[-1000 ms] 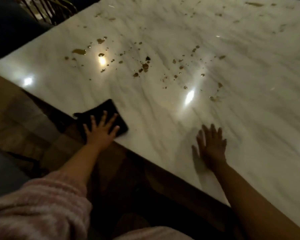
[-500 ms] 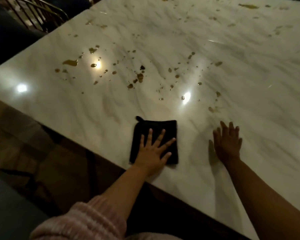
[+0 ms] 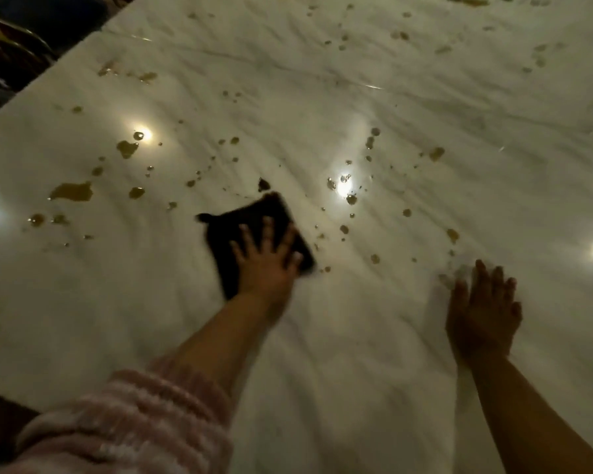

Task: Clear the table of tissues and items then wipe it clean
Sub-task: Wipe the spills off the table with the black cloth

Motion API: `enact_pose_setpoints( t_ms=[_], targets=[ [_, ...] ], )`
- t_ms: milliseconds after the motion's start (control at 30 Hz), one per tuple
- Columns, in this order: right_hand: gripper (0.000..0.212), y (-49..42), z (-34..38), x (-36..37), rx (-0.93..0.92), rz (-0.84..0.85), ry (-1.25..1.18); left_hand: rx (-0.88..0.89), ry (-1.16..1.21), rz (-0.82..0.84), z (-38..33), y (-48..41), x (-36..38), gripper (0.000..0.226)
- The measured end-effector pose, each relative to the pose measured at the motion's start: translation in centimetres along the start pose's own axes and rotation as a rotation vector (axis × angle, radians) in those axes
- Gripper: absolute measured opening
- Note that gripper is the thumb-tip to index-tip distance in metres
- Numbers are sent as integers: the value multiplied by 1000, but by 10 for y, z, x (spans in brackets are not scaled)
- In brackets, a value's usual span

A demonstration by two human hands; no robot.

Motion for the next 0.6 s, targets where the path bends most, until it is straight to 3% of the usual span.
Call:
enact_pose_setpoints(
  t_ms=[100,167,233,300,400,467,533,600],
  targets=[
    [67,4,-2,2,9,-41,-2,544,61,69,-79,53,16,58],
    [65,4,-2,2,4,-50,-7,646,113,126,-72,53,17,57],
    [65,3,-3,1,17,-44,-10,527,114,14,-34,22,10,61],
    [65,2,-3,2,19,-48,-7,287,42,-47,20,-24,2,68],
    [64,2,-4,4,15,-50,1,-73,-16,-20,73,-82,-10,67],
    [65,1,-4,4,13,-62,2,-222,-7,-13,62,-107,-10,66],
    [65,1,-4,4,18,-75,-11,-179,14,0,13,-114,-2,66],
    [66,2,-4,4,23,-92,-28,51,44,28,-53,-93,10,66]
  ],
)
Point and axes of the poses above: each hand's wrist, its own y-axis away from the middle knuckle, its own x-axis out of the palm, z = x × y, the point moved 5 cm from there along -y, towards the middle knuckle, and after that the axes turned 14 degrees about -z, right-handed, at the moved point
